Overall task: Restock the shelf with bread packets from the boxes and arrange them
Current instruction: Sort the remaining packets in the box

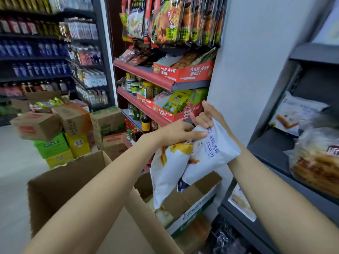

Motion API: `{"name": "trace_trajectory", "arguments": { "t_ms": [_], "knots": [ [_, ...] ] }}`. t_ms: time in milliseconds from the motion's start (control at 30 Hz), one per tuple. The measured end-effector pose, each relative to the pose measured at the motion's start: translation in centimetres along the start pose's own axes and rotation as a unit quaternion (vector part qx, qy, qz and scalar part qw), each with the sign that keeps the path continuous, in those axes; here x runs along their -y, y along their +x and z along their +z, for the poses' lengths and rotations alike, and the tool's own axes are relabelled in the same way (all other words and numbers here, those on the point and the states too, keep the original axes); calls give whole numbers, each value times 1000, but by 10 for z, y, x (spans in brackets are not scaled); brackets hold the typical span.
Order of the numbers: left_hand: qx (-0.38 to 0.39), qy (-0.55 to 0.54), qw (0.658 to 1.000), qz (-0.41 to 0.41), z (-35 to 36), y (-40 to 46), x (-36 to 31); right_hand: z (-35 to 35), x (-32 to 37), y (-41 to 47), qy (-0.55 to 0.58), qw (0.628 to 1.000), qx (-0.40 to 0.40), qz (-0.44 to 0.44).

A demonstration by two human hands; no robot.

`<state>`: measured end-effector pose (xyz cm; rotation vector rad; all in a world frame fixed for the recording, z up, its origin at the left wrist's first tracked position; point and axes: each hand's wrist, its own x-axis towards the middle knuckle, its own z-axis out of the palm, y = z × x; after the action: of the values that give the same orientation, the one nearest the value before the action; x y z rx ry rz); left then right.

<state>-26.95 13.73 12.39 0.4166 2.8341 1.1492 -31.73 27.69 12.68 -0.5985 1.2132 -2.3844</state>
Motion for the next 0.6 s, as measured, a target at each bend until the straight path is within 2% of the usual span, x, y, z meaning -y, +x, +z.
{"name": "trace_trajectory", "arguments": {
  "t_ms": [67,133,233,267,333,367,433,533,600],
  "knots": [
    [17,-102,994,-26,-3,2,-8,6,11,4,-16,1000,-9,-21],
    [9,-177,984,-31,-3,7,-12,2,22,10,-53,996,-61,-30],
    [-69,-244,967,-26,2,18,-20,-11,41,15,-117,978,-171,-8],
    [-105,-267,958,-27,3,22,-23,-14,49,11,-107,979,-174,24],
    [-176,-310,934,-35,5,32,-27,-18,64,-1,-57,988,-114,92],
    [-204,-327,922,-40,6,38,-30,-22,73,-9,-73,988,-87,108],
    [-229,-305,923,-46,8,54,-35,-29,94,-22,-205,968,-75,124],
    [-230,-205,950,-39,15,80,-54,-40,127,-37,-362,921,-68,129],
    [-233,-171,957,-27,22,99,-69,-49,144,-39,-447,881,-100,119]
  ]
}}
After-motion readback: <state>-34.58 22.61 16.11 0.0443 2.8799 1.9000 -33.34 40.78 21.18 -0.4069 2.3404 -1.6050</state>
